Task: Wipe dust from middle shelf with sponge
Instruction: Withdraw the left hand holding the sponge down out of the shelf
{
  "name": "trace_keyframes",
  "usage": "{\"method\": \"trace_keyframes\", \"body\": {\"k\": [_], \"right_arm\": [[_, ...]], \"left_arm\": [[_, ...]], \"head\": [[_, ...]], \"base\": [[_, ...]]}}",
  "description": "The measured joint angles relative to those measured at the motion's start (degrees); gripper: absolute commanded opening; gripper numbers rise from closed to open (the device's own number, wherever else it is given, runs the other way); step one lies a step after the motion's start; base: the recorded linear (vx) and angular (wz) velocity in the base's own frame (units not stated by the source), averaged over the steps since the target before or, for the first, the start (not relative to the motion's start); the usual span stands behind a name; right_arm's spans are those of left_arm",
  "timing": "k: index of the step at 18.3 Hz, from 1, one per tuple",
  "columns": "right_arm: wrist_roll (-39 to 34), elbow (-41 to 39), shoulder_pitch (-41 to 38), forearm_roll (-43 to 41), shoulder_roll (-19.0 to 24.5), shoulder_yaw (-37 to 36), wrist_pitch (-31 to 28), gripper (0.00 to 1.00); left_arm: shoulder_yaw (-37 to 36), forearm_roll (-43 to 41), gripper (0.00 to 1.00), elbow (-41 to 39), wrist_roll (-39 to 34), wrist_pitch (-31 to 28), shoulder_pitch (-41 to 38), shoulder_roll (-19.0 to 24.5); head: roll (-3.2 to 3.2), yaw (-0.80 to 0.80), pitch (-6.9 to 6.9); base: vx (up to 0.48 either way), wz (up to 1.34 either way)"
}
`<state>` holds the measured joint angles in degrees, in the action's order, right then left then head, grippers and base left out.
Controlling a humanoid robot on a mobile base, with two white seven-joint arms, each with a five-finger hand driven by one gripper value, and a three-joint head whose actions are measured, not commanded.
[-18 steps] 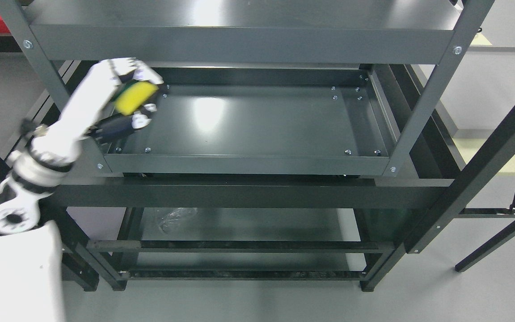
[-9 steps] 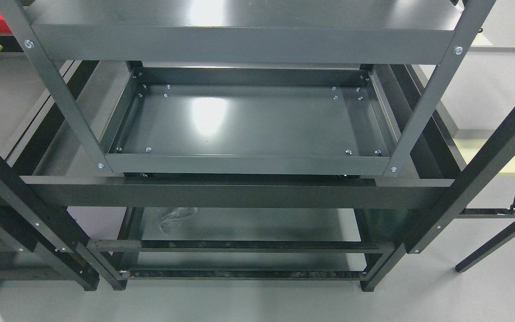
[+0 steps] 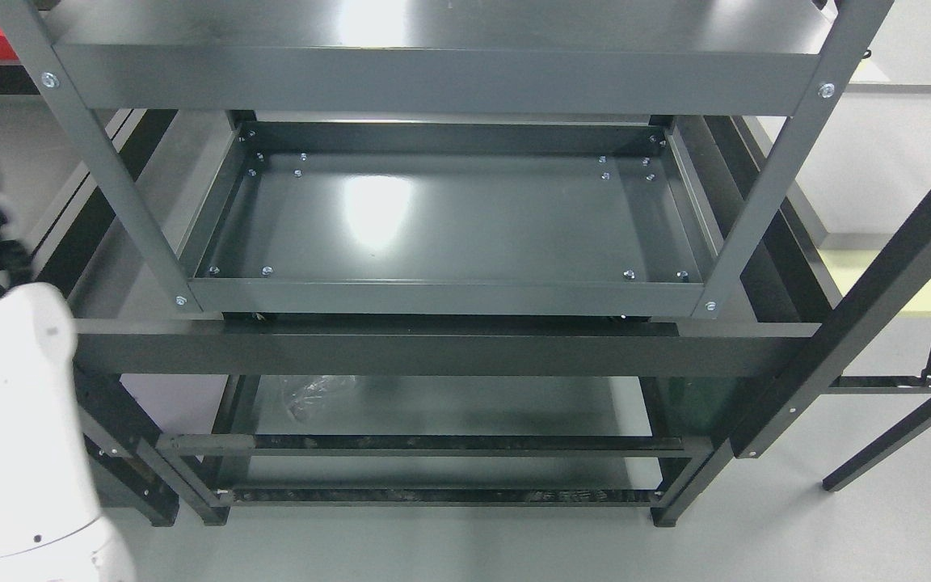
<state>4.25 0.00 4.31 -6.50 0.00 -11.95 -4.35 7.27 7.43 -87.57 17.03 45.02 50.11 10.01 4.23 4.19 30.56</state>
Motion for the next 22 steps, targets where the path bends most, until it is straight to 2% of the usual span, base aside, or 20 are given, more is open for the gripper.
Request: {"method": "trace_keyframes", "body": {"k": [6,8,12,14,16,19,22], "right_arm": [[0.00,0.00,0.00,0.00,0.00,0.00,0.00,1.00],[0.00,0.00,0.00,0.00,0.00,0.00,0.00,1.00],[0.00,0.00,0.00,0.00,0.00,0.00,0.00,1.00],[0.00,0.00,0.00,0.00,0.00,0.00,0.00,1.00],[0.00,0.00,-0.01,0.00,0.00,0.00,0.00,1.00],[0.00,0.00,-0.01,0.00,0.00,0.00,0.00,1.00],[0.00,0.00,-0.01,0.00,0.00,0.00,0.00,1.00]], "left_arm": [[-23.08,-0.18,0.01,1.27,-4.48,0.00,0.06,-4.16],[-30.86,-0.61,0.01,1.90,-4.61,0.00,-2.48,-5.24],[-41.35,-2.67,0.01,4.12,-4.27,0.05,-9.94,-6.65],[-43.71,-3.36,0.01,5.18,-4.33,-1.78,-14.25,-7.21],[-43.80,-3.80,0.01,6.04,-5.41,-6.05,-18.11,-7.65],[-39.94,-4.24,0.01,7.14,-9.93,-15.59,-22.93,-8.29],[-32.60,-4.50,0.01,7.51,-14.56,-26.62,-25.71,-8.77]], "head": [[0.00,0.00,0.00],[0.00,0.00,0.00],[0.00,0.00,0.00],[0.00,0.00,0.00],[0.00,0.00,0.00],[0.00,0.00,0.00],[0.00,0.00,0.00]], "base": [[0.000,0.00],[0.000,0.00],[0.000,0.00],[0.000,0.00],[0.000,0.00],[0.000,0.00],[0.000,0.00]]}}
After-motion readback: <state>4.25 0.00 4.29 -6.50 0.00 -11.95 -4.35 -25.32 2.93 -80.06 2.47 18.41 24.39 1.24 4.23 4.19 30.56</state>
